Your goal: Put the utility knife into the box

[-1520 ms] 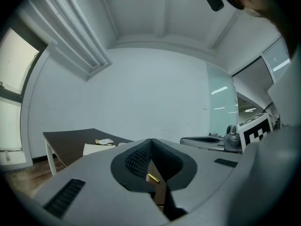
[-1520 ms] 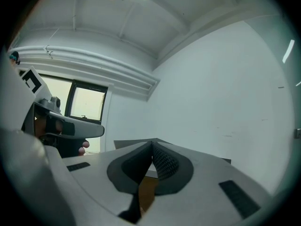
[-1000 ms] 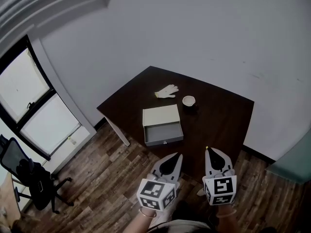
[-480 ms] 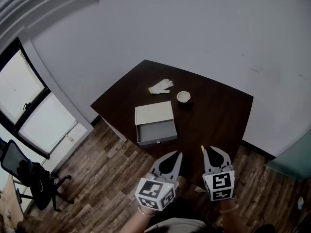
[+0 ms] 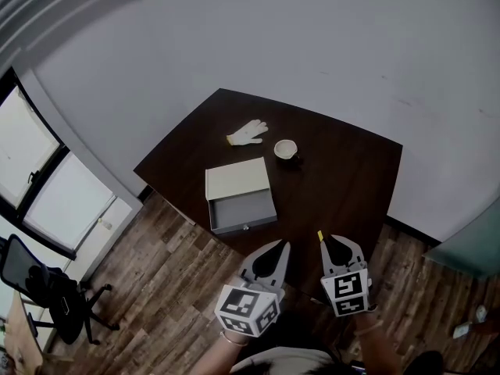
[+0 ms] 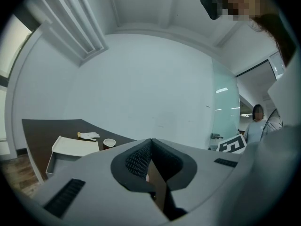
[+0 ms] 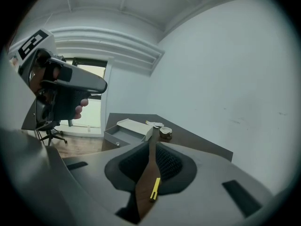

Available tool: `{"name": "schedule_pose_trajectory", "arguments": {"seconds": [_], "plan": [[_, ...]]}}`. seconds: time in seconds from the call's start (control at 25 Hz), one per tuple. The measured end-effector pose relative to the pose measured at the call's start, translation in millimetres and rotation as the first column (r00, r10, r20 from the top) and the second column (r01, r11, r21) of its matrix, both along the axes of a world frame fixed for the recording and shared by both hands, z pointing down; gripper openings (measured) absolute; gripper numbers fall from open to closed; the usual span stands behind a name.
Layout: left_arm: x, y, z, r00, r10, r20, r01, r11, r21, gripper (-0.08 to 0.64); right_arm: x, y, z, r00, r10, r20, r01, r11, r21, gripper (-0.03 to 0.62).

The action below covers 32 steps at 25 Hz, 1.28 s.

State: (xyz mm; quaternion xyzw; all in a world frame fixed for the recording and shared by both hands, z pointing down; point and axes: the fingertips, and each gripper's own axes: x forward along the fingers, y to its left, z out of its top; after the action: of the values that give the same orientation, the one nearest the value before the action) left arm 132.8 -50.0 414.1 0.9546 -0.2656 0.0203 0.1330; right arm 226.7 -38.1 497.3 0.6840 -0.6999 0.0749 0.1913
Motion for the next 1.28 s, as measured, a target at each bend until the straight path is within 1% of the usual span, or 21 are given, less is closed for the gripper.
{"name": "schedule_pose_trajectory", "arguments": {"seconds": [0.32,0.64,1.28], "plan": [[14,-21,10,1.000,0.026,0.012,-0.026,1.000,-0.010,0.017,14,-16,34,1.000,-0.001,-0.018,0.000,0.997,-0.077,0.067],[24,-32,23,0.998,0.049,0.026,-0.049,0.998,-0.032,0.017,21,-21,73,1.000,-0.010,-0.023,0.006,0.988,-0.155,0.075],[31,-52,49,0.995,0.083,0.063,-0.078,0.994,-0.080,0.017,37,-25,149,1.000,-0.004,-0.023,-0.004,0.948,-0.317,0.103]]}}
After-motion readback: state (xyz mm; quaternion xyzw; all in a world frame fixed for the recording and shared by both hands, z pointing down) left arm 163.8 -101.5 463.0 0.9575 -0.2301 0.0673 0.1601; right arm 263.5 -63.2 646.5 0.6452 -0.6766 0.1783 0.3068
